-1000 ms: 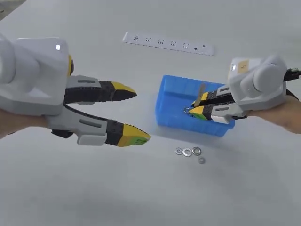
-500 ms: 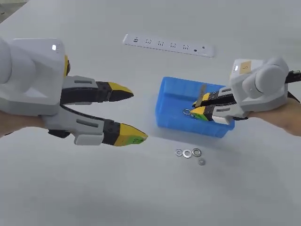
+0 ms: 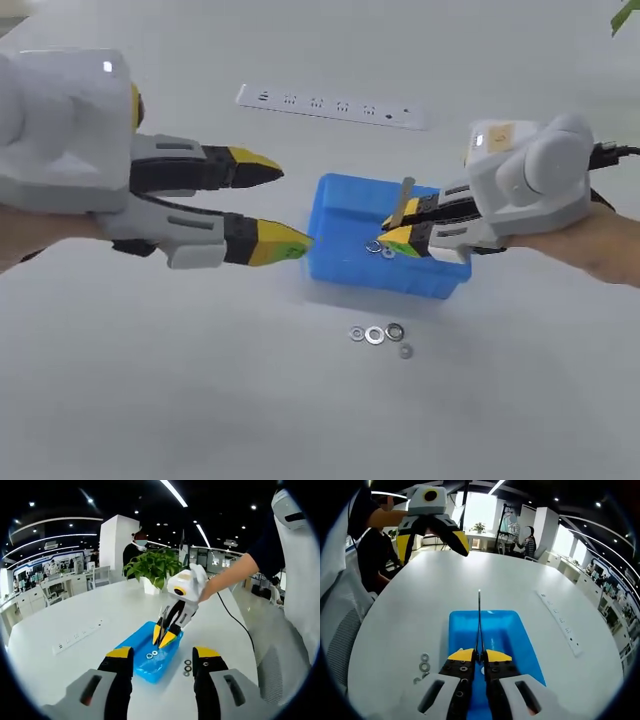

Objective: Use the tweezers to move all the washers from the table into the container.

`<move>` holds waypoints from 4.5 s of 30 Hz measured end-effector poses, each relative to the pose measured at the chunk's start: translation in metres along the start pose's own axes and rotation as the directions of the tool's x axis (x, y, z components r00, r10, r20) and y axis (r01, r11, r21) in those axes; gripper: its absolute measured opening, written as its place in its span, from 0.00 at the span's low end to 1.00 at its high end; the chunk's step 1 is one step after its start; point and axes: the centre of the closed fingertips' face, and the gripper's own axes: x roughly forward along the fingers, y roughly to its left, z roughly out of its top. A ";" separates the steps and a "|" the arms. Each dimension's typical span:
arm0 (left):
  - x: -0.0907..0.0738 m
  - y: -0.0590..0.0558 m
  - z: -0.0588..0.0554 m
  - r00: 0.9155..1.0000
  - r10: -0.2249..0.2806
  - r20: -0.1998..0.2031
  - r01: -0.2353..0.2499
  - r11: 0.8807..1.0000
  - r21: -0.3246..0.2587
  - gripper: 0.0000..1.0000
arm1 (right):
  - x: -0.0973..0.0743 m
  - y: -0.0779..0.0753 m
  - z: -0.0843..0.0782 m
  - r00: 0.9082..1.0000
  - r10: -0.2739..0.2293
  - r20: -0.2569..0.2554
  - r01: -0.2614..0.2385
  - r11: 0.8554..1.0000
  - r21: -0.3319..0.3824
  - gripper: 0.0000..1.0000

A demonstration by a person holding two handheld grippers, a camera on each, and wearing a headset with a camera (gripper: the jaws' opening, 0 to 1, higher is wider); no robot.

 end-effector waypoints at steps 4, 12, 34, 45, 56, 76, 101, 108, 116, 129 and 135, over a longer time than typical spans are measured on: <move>0.029 0.000 0.016 0.998 -0.055 0.015 0.054 0.998 0.023 0.49 | -0.002 0.000 0.002 1.000 0.011 -0.009 -0.012 1.000 -0.025 0.07; 0.066 0.004 0.013 0.995 -0.097 -0.019 0.097 0.995 0.012 0.41 | -0.006 -0.001 0.009 1.000 0.011 0.005 -0.011 0.999 -0.033 0.07; 0.075 -0.003 0.019 0.981 -0.189 -0.036 0.192 0.977 0.094 0.08 | -0.004 0.001 0.003 1.000 0.024 -0.007 -0.025 0.999 -0.037 0.07; 0.075 -0.005 0.019 0.983 -0.175 -0.065 0.185 0.955 0.233 0.05 | -0.005 0.002 0.005 1.000 0.013 -0.005 -0.014 0.999 -0.039 0.08; 0.073 -0.004 0.022 0.984 -0.165 -0.073 0.178 0.952 0.248 0.05 | -0.007 -0.001 0.008 0.999 -0.034 -0.016 0.031 0.992 -0.124 0.11; 0.054 -0.005 0.034 0.990 -0.130 -0.058 0.141 0.957 0.255 0.05 | -0.029 -0.015 0.005 0.986 -0.169 0.008 0.169 0.985 -0.027 0.28; 0.017 -0.044 0.044 0.987 -0.155 -0.029 0.158 0.957 0.244 0.05 | -0.090 0.026 0.014 0.960 -0.239 0.145 0.243 0.970 -0.013 0.49; 0.014 -0.066 0.031 0.987 -0.159 -0.038 0.163 0.963 0.216 0.05 | -0.098 0.039 0.012 0.957 -0.245 0.154 0.247 0.969 0.008 0.48; 0.010 -0.080 0.012 0.986 -0.161 -0.050 0.167 0.974 0.156 0.05 | -0.107 0.051 0.001 0.954 -0.255 0.158 0.244 0.966 0.084 0.47; 0.011 -0.080 -0.015 0.983 -0.165 -0.085 0.178 0.969 0.171 0.05 | -0.109 0.071 -0.013 0.967 -0.211 0.140 0.196 0.974 0.114 0.45; 0.017 -0.082 -0.019 0.982 -0.166 -0.088 0.180 0.967 0.180 0.05 | -0.104 0.083 -0.023 0.976 -0.181 0.119 0.167 0.979 0.115 0.44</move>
